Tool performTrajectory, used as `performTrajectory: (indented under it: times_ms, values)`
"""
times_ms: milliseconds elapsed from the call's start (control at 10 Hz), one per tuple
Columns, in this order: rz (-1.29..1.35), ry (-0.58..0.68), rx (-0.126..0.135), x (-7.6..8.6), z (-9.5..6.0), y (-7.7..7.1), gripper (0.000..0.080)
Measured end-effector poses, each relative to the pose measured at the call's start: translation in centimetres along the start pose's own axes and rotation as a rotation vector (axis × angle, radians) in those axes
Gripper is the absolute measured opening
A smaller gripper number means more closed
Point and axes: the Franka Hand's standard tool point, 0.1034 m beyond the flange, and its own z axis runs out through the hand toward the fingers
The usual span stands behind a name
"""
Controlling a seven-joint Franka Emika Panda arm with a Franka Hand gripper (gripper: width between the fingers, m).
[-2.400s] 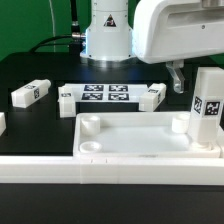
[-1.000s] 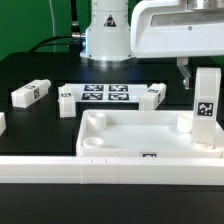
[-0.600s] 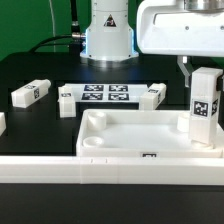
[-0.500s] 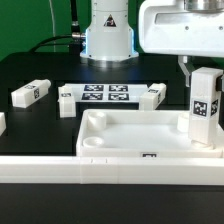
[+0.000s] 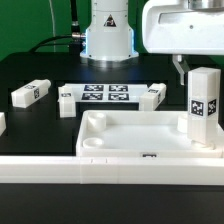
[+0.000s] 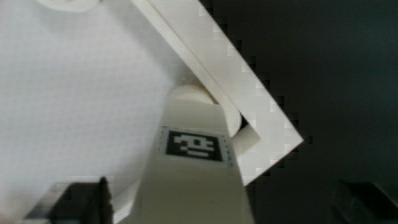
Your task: Assemble desk
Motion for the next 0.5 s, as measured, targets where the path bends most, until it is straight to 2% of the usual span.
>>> performTrajectory:
  times_ms: [500]
  values:
    - [-0.446,-0.001,-0.004,-0.04,0.18,0.04,0.0648]
